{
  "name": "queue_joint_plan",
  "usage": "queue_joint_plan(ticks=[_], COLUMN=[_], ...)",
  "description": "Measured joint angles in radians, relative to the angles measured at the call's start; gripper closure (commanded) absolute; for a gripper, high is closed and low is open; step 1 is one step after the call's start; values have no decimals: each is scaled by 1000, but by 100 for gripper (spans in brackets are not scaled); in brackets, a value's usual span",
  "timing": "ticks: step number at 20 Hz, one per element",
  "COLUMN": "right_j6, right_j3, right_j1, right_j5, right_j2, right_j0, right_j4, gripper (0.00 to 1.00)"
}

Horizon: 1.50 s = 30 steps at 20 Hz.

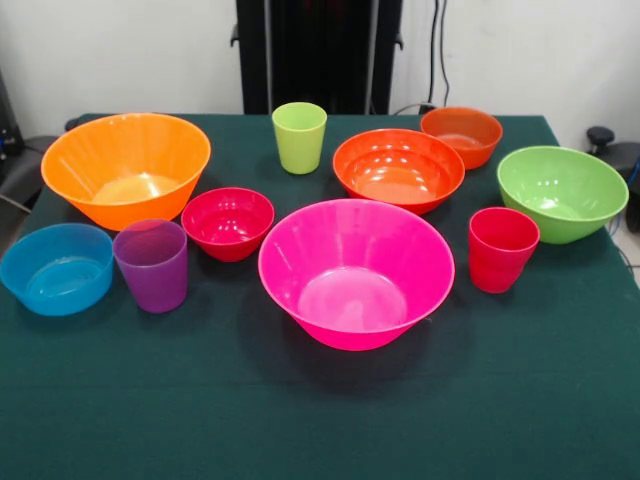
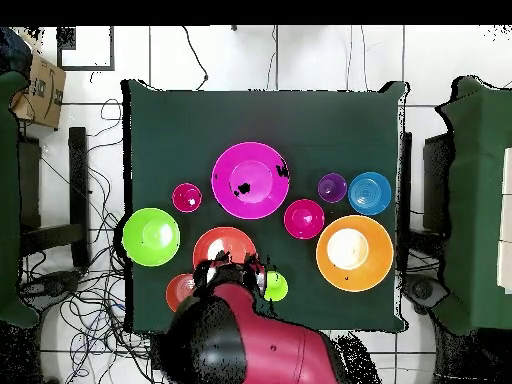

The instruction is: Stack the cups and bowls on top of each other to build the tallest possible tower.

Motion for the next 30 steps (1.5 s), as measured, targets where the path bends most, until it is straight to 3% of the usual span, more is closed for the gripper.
queue_joint_plan(ticks=[4,8,16,23,30], right_j6=[0,0,0,0,0], right_j3=[27,41,44,44,46], right_j1=[92,184,358,434,434], right_j5=[-171,-282,-421,-449,-449], right_j2=[22,29,29,29,29], right_j0=[-26,-23,1,5,5], right_j4=[-2,-24,-76,-97,-111], gripper=[0,0,0,0,0])
